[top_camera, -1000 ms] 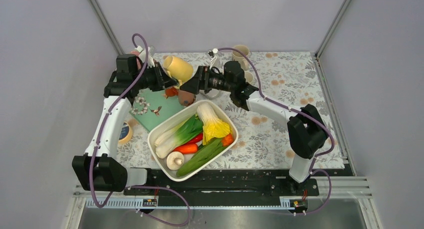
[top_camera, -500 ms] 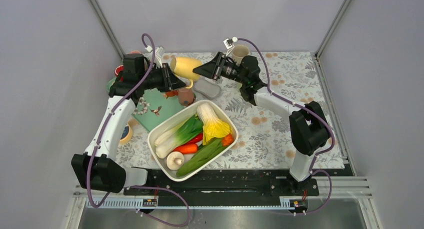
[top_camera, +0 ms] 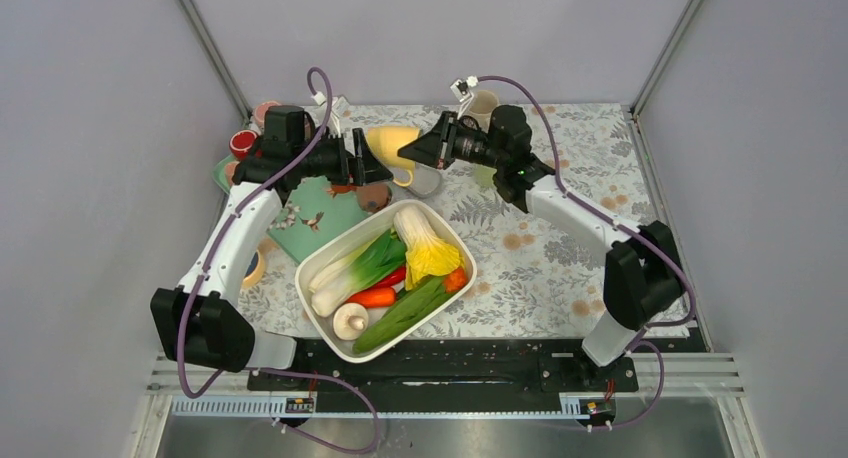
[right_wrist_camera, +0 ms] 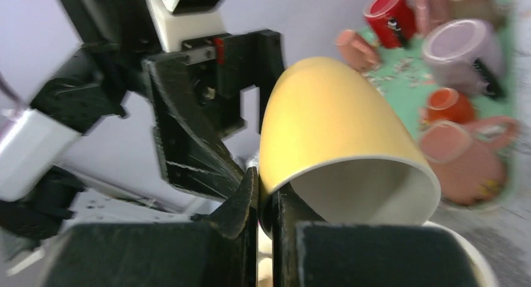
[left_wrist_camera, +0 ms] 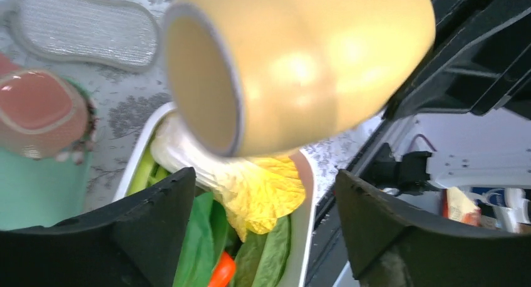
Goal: Turn the mug right side up
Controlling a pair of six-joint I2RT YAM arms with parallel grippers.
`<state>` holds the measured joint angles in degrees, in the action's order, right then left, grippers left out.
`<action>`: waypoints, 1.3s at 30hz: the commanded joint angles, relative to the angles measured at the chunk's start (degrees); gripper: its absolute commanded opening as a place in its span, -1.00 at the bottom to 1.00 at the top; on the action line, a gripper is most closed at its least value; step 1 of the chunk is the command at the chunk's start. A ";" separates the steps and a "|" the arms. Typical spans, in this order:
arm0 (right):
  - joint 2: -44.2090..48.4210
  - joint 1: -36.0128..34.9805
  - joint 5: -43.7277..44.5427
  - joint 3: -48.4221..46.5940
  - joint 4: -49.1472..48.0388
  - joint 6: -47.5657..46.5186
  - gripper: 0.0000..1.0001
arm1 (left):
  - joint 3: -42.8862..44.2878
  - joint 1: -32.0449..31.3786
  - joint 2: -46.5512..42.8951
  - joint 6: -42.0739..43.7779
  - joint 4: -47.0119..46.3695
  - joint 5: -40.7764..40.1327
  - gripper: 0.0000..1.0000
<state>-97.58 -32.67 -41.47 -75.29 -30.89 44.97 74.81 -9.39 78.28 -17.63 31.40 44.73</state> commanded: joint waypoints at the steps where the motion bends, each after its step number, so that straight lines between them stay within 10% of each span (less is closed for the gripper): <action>1: 9.25 1.67 9.27 -1.73 17.59 -18.22 -1.00 | 3.86 0.10 0.02 7.02 1.21 -6.63 0.78; 17: -2.62 12.67 48.15 -35.56 81.55 -58.62 -1.00 | 4.25 0.95 -1.73 22.38 8.90 -23.95 0.93; 39: -35.74 20.78 44.41 -56.98 94.78 -57.56 -1.00 | -0.81 3.88 5.22 24.94 8.00 -33.83 0.86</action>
<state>-133.01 -12.03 3.75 -127.81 63.29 -13.06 74.72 -5.87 81.76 6.66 41.89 15.03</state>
